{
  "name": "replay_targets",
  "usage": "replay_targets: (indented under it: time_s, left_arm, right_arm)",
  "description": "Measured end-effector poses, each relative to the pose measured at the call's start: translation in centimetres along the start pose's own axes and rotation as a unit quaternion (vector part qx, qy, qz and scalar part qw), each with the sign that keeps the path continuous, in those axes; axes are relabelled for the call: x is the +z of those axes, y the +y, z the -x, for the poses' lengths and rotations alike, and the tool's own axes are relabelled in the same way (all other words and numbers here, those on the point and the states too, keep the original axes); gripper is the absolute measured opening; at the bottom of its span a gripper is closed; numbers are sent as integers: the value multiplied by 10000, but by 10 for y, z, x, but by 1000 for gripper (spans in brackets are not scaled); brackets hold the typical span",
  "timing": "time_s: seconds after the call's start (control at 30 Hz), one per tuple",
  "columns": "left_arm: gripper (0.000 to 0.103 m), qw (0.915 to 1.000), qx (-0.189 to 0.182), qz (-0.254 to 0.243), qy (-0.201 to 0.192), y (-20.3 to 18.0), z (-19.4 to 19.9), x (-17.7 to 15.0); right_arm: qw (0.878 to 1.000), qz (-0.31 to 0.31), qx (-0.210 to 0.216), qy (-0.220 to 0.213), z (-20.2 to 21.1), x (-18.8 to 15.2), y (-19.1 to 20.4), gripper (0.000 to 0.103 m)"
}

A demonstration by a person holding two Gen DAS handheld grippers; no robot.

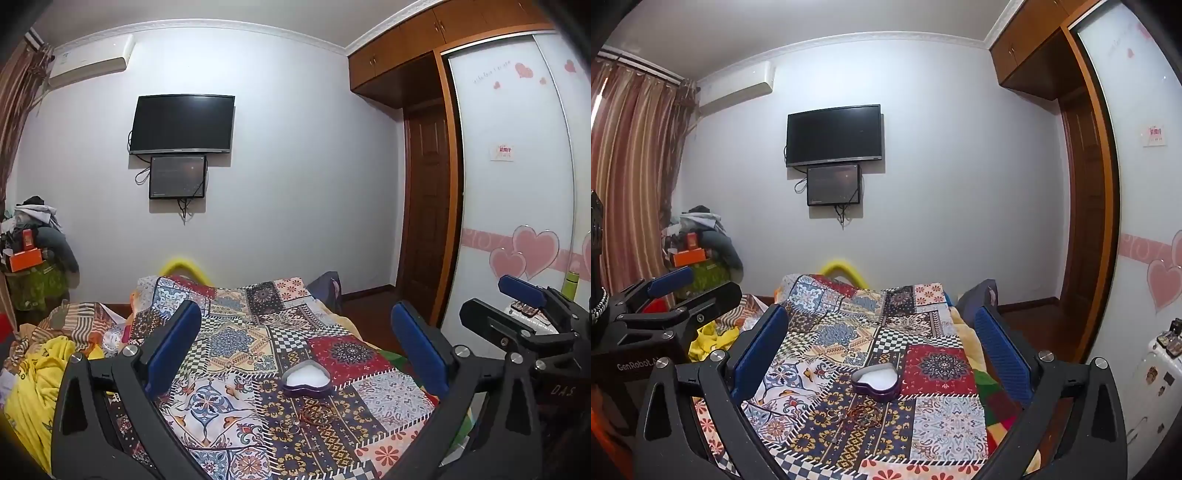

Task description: Organize jewelry

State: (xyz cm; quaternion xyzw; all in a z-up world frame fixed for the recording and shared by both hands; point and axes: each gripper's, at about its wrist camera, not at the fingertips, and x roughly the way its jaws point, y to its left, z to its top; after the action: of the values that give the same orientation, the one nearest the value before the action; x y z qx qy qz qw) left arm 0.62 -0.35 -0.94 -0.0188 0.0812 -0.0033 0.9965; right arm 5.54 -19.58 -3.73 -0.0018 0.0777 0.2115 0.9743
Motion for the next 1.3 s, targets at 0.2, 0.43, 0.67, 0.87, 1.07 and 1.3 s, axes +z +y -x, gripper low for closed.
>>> replay_targets:
  time_s: [0.2, 0.43, 0.67, 0.87, 1.07, 1.3]
  left_arm:
    - [103, 10000, -23, 16, 49, 2, -4, 0]
    - [103, 9998, -72, 23, 166, 3, -16, -2]
    - [103, 9996, -66, 62, 249, 5, -23, -4]
    - [103, 9996, -65, 73, 267, 7, -24, -3]
    - [103, 9997, -75, 63, 236, 5, -19, 0]
    - [103, 9998, -88, 64, 175, -1, -14, 1]
  right_arm:
    - [10000, -17, 3, 49, -3, -1, 1, 100]
    - [9999, -54, 8, 122, -6, 0, -3, 100]
    - [9997, -72, 18, 231, -10, 1, -4, 100]
    - [9996, -59, 19, 264, -10, 6, -6, 100]
    - [9997, -42, 2, 220, -7, 8, -6, 100]
    - [9998, -20, -30, 182, -4, 10, -6, 100]
